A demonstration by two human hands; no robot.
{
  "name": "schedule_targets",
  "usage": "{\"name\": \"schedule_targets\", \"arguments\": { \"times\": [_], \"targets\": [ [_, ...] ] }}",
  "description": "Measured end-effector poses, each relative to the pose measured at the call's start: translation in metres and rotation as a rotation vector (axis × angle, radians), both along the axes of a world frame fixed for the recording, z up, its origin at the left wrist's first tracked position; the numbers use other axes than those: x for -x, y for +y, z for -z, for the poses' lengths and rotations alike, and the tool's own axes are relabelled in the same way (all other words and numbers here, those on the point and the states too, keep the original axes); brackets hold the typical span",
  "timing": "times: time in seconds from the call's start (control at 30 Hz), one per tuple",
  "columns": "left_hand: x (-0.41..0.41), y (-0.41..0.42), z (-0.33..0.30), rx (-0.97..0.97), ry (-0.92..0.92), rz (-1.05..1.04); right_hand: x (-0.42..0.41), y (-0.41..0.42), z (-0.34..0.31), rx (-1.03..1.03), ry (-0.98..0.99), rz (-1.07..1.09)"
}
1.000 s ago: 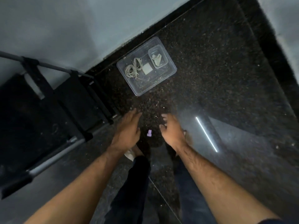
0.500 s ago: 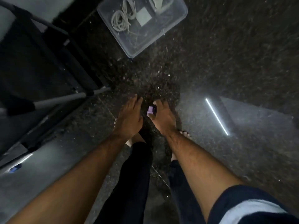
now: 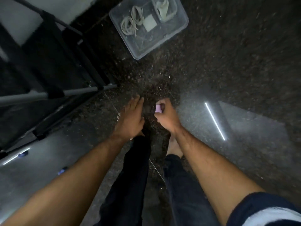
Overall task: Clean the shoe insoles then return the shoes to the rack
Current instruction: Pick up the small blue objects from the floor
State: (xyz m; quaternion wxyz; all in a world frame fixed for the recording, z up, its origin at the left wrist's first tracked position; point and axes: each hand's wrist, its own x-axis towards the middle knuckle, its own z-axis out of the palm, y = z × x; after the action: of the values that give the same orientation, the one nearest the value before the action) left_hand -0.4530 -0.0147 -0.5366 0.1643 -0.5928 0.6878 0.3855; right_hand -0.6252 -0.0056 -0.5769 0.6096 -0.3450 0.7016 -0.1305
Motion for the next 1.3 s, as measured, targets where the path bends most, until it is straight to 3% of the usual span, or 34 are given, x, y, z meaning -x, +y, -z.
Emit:
{"name": "schedule_targets", "arguments": {
  "times": [0.13, 0.4, 0.6, 0.93, 1.17, 1.3],
  "targets": [
    [0.017, 0.006, -0.108, 0.010, 0.025, -0.013, 0.030, -0.019, -0.109, -0.140, -0.106, 0.026],
    [0.021, 0.020, -0.315, 0.132, 0.078, -0.159, 0.043, -0.054, -0.331, -0.042, -0.077, -0.364],
    [-0.019, 0.065, -0.421, 0.157, 0.057, -0.346, -0.010, -0.053, -0.453, 0.055, -0.149, -0.589],
    [-0.157, 0.205, -0.472, 0.194, -0.030, -0.846, -0.179, 0.017, -0.531, 0.081, -0.191, -0.997],
    [-0.269, 0.331, -0.477, 0.225, -0.031, -1.131, -0.336, 0.106, -0.539, 0.172, -0.137, -1.307],
    [-0.322, 0.377, -0.477, 0.240, -0.034, -1.252, -0.414, 0.146, -0.532, 0.186, -0.135, -1.380]
  ]
}}
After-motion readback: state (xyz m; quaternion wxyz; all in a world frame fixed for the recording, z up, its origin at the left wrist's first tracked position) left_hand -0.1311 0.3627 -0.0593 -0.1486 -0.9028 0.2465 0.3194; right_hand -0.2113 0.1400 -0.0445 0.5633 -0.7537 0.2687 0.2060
